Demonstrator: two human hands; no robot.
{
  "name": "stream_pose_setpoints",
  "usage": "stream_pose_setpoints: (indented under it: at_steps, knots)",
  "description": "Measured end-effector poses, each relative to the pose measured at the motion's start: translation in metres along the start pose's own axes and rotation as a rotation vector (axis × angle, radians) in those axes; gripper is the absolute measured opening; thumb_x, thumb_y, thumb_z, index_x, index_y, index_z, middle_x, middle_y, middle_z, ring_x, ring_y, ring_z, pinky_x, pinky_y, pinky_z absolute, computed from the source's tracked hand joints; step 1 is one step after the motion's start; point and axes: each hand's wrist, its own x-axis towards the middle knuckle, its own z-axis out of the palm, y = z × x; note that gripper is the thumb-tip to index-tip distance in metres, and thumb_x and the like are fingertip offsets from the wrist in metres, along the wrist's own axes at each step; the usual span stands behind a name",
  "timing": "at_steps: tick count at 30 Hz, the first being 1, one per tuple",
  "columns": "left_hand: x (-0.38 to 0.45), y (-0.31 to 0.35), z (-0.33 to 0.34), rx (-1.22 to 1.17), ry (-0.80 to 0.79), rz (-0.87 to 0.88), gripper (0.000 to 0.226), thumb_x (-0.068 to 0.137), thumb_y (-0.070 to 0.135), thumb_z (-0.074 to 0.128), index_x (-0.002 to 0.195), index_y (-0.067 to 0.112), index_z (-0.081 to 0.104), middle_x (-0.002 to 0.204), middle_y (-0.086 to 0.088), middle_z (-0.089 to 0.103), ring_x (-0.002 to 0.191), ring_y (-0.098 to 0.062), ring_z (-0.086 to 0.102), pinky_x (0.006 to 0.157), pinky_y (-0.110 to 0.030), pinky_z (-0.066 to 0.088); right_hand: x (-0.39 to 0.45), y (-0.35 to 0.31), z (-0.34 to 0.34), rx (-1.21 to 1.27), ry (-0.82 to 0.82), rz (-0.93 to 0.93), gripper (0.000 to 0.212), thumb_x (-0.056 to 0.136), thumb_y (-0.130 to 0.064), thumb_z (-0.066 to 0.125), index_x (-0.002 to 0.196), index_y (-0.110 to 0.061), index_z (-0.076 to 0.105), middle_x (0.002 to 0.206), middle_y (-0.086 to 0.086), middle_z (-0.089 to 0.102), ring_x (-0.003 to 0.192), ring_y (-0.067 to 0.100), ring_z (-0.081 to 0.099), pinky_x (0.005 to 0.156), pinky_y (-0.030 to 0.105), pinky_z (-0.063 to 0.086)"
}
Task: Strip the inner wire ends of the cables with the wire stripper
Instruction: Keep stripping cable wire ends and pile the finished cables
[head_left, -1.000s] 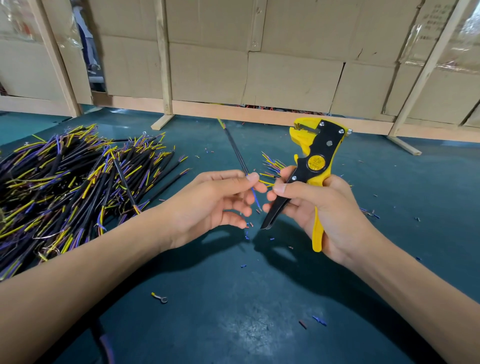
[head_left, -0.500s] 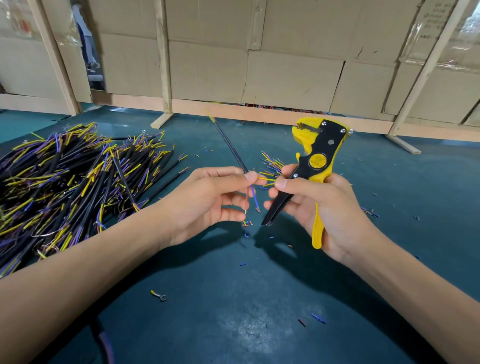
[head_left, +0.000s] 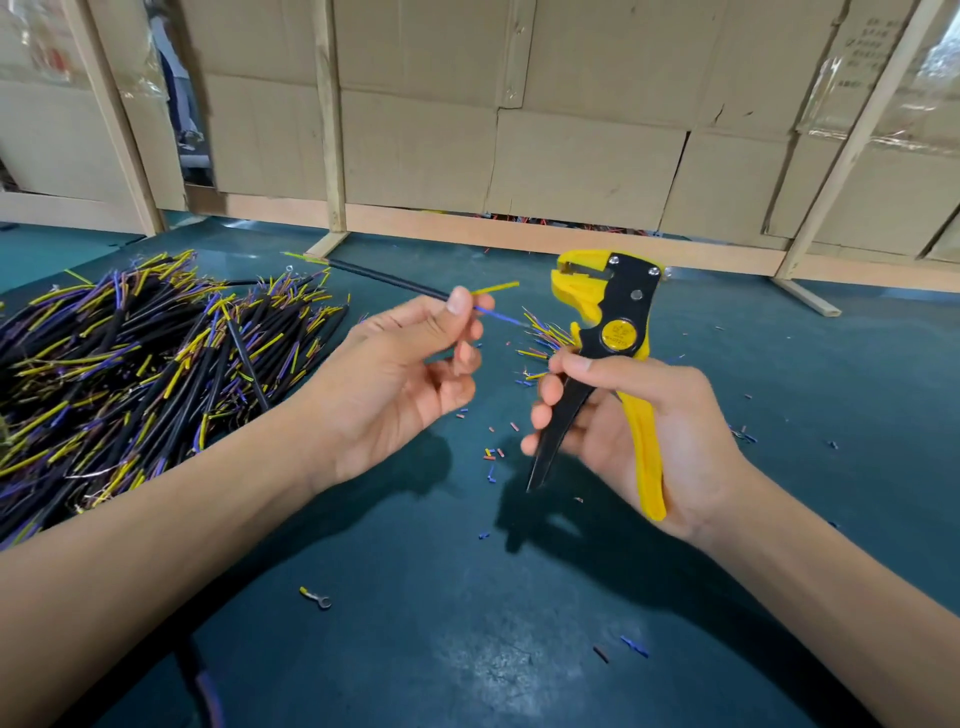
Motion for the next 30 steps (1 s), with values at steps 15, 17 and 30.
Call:
stream_pose_setpoints:
  at_steps: [15,17,30]
  knots:
    - [-0.005,0.001,0.011,-0.028,0.076,0.196,0.016,0.088,0.025,0.065,0.093,0.012,0.072,0.109,-0.001,0.073,0.065,-0.009,0.052,0.056,-0.02,0.037,-0.009,0.01,0.013,0.001,-0.295,0.136,0.016,0.079,-0.009,0.069,0.093,-0.003,0.066,0.078,0.015,0.06,0.07,0.032,0.062,0.066,0.047,0.056]
    - [-0.005,0.002,0.011,-0.025,0.068,0.209,0.013,0.088,0.023,0.065,0.087,0.012,0.071,0.113,-0.004,0.073,0.065,-0.011,0.052,0.056,-0.02,0.037,-0.009,0.01,0.012,0.02,-0.317,0.135,0.026,0.074,-0.011,0.079,0.094,-0.003,0.065,0.079,0.016,0.059,0.071,0.032,0.062,0.067,0.048,0.056]
    - [-0.005,0.001,0.012,0.031,0.056,0.287,0.014,0.088,0.019,0.063,0.08,0.009,0.069,0.111,-0.008,0.072,0.065,-0.013,0.049,0.057,-0.023,0.038,-0.011,0.009,0.013,0.032,-0.33,0.106,0.023,0.076,-0.009,0.076,0.093,-0.001,0.062,0.076,0.015,0.058,0.068,0.031,0.061,0.065,0.046,0.056]
